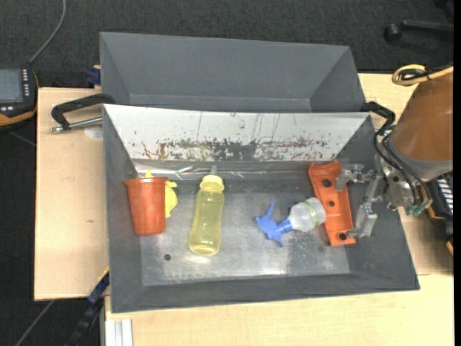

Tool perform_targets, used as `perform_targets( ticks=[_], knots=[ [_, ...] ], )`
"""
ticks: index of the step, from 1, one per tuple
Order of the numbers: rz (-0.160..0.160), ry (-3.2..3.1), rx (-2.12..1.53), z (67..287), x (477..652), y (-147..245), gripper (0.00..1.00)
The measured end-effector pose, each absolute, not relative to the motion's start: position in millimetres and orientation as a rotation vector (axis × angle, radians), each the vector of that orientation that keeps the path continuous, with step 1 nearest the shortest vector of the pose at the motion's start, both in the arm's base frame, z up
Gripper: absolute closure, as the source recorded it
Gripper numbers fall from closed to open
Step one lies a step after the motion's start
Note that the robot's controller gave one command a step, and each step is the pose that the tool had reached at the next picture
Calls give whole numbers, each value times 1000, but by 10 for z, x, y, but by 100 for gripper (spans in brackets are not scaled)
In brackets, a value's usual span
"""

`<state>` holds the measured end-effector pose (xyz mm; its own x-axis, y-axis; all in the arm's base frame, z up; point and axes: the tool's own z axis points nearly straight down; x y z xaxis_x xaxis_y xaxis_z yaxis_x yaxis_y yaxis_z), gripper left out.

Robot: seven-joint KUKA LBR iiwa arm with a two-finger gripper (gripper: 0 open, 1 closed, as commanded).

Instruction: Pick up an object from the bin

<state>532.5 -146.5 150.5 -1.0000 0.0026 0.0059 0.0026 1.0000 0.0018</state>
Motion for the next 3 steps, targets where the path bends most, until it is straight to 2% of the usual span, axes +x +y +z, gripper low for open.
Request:
perform_targets(
  ticks=[1, 2, 3],
  knots=[
    [0, -3144, -1, 1550, 5347, -1459, 0],
    [3, -3141, 218, 1160, 5551, -1236, 0],
    [-5, -3116, 369, 755, 5599, -1079, 0]
  ],
)
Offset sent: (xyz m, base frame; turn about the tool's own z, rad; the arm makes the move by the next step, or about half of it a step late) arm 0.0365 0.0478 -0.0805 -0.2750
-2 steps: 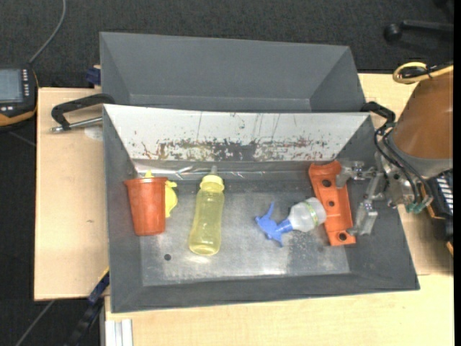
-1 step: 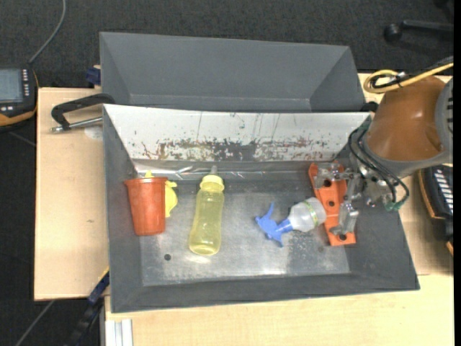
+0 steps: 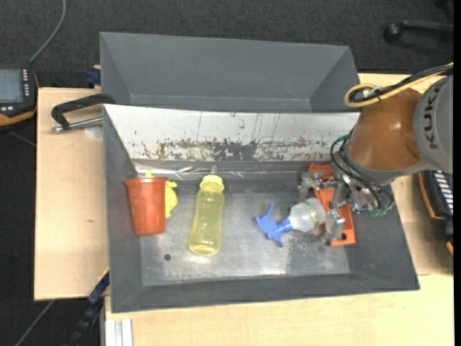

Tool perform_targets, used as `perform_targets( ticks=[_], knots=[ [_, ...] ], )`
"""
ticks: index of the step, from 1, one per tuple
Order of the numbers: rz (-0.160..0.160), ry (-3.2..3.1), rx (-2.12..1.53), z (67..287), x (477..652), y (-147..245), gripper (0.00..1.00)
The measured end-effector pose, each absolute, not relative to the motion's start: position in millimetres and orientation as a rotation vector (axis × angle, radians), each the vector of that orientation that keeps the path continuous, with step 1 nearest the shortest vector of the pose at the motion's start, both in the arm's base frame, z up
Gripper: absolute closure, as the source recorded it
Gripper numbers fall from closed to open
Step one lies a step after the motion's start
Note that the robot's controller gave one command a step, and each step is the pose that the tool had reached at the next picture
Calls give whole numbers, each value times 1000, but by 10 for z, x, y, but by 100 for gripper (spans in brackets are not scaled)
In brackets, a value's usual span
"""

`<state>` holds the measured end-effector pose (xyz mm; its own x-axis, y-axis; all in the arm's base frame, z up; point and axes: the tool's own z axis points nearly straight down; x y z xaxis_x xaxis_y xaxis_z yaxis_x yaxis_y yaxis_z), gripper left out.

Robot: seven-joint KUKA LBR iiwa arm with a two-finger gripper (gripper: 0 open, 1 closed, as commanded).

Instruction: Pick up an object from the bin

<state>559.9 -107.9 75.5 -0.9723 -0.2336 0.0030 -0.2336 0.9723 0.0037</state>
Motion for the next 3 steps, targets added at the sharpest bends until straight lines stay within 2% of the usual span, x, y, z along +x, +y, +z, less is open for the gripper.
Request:
perform_targets(
  ticks=[1, 2, 3],
  knots=[
    [7, -3114, 530, 1266, 5607, -895, 0],
    [-4, -3118, 402, 869, 5612, -1032, 0],
    [7, -3076, 727, 709, 5579, -628, 100]
  ],
)
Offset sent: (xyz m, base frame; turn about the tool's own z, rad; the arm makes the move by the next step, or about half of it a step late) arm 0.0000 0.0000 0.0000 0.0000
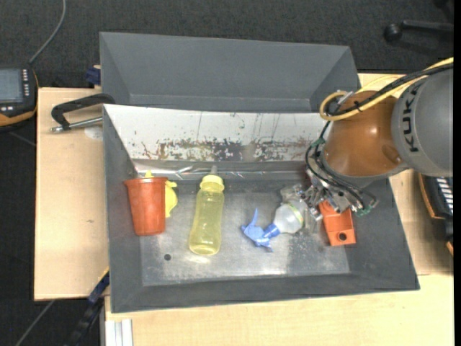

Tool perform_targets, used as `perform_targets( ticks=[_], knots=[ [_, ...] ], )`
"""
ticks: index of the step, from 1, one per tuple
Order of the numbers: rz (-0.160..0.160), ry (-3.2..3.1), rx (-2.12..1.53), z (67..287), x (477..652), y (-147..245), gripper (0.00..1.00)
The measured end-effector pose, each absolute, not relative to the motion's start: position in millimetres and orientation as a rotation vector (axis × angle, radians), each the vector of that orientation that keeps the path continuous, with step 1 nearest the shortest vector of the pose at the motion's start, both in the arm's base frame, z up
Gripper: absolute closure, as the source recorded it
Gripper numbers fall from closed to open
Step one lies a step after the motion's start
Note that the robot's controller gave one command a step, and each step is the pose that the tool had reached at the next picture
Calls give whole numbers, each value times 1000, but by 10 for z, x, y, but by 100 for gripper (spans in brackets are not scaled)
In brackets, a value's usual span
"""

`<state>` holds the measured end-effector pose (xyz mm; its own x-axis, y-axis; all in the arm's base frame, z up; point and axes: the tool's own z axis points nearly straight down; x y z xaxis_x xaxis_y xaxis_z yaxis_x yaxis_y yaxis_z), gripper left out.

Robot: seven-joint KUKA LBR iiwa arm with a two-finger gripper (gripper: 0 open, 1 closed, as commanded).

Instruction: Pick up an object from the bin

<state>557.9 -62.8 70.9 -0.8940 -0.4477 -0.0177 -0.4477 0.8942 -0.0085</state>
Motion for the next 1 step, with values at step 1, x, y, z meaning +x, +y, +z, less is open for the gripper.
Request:
perform_targets(
  ticks=[1],
  knots=[
    [-7, 3039, -719, 709, 5579, -630, 100]
  ],
)
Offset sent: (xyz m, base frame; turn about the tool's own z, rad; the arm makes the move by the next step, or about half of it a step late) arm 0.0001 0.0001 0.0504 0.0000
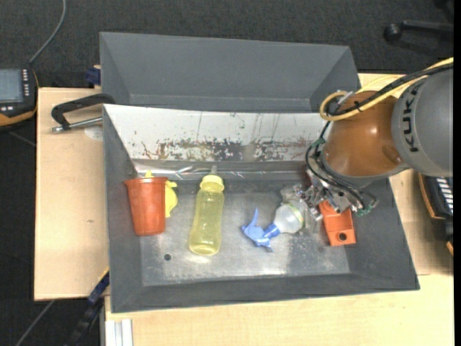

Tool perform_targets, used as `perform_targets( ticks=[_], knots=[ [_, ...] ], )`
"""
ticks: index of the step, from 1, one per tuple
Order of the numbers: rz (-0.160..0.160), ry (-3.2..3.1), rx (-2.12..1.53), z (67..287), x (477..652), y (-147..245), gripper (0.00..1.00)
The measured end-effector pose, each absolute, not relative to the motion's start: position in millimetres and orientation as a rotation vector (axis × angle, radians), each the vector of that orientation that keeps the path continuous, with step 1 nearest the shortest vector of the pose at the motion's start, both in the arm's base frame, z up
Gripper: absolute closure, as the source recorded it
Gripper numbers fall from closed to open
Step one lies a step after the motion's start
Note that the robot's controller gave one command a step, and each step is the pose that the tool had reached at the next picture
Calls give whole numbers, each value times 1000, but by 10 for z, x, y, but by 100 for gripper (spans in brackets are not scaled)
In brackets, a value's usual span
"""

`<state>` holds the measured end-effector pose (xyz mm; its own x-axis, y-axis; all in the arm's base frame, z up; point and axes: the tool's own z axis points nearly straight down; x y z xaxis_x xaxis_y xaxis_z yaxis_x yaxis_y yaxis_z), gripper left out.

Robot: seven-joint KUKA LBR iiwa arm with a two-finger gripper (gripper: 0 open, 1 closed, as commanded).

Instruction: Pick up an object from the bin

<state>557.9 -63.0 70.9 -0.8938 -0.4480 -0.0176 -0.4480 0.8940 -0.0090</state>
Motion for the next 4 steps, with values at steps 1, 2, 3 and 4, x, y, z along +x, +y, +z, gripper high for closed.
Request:
perform_targets(
  ticks=[1, 2, 3, 4],
  knots=[
    [-6, 3039, -719, 734, 5573, -629, 100],
    [-6, 3039, -720, 877, 5569, -625, 100],
    [-6, 3038, -718, 1013, 5574, -622, 100],
    [-8, 3033, -717, 1273, 5582, -619, 100]
  ],
)
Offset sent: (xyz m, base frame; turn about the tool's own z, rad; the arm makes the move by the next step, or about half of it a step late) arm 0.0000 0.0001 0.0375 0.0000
